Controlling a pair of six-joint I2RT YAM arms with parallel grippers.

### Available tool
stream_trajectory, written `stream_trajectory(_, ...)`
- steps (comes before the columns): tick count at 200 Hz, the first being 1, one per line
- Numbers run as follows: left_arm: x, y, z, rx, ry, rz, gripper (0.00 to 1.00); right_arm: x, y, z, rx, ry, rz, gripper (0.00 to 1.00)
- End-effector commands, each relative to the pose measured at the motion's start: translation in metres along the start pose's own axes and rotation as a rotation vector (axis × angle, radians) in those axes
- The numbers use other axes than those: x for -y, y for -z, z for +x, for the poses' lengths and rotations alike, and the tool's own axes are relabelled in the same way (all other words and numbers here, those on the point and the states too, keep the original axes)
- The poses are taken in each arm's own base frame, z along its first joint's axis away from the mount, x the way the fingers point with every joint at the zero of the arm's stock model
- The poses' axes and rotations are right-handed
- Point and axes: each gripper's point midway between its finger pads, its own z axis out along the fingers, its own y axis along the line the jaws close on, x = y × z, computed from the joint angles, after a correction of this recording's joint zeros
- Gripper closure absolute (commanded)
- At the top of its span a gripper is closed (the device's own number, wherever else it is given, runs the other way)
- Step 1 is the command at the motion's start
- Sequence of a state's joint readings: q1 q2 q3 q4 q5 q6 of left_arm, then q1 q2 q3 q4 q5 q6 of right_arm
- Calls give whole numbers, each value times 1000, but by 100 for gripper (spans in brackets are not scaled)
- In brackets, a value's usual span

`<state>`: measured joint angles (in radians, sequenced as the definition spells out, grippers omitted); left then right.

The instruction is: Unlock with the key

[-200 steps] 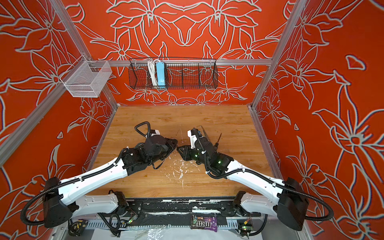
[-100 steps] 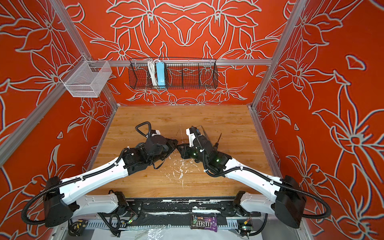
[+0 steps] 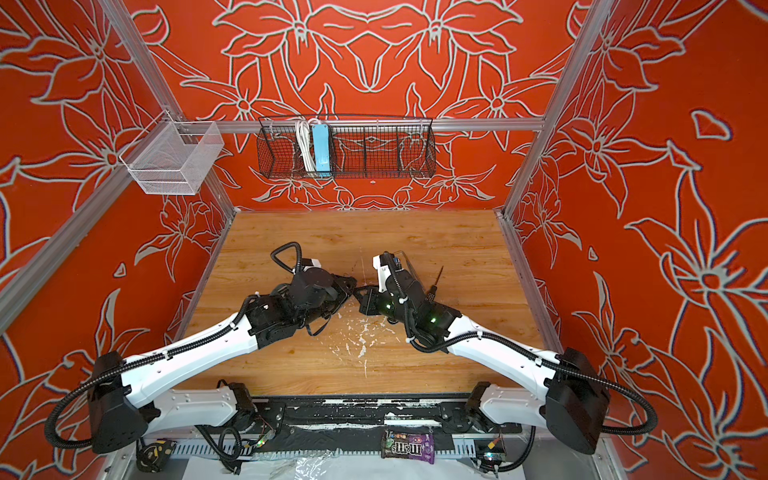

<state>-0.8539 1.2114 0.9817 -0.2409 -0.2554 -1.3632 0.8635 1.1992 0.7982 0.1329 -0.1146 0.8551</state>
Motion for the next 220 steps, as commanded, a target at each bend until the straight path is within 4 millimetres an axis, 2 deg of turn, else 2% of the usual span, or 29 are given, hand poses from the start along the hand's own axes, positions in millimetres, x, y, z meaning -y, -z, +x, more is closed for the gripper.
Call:
stream_trajectory(1,47,14,3,-46,89,184,100,-6,3,-5,37,-88,-52,100)
stream_trajectory(50,56,14,10,-88,136,237,100,-27,15,-24,110,-196,-172,100)
stream_trajectory(83,62,11,14,-107,157,264,100,-29,21,-32,154,-245,-202,100)
stream_trajectory(169,74,9,17,-96,191,336,100,-26,26,-34,198,-299,-252,100)
stream_trajectory(220,58,7,9,-39,59,218,100,-10,35,-32,197,-191,-128,100)
